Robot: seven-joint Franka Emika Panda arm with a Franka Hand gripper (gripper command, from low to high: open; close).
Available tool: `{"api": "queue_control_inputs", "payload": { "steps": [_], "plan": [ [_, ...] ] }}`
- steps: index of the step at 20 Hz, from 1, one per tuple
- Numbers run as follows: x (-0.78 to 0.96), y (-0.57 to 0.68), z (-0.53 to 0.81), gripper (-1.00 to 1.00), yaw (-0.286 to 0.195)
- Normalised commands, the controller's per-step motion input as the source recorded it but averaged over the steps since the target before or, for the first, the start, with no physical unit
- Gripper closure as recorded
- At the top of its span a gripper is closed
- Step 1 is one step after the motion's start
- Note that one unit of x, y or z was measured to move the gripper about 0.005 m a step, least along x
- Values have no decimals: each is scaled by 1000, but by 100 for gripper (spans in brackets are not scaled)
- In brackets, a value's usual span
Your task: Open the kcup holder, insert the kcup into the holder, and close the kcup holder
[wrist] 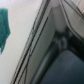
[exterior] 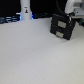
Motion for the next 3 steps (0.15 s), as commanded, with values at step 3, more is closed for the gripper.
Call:
{"api": "queue_control_inputs", "payload": {
  "steps": [3],
  "plan": [
    [-12, -36, -105, -100, -31]
  ]
}}
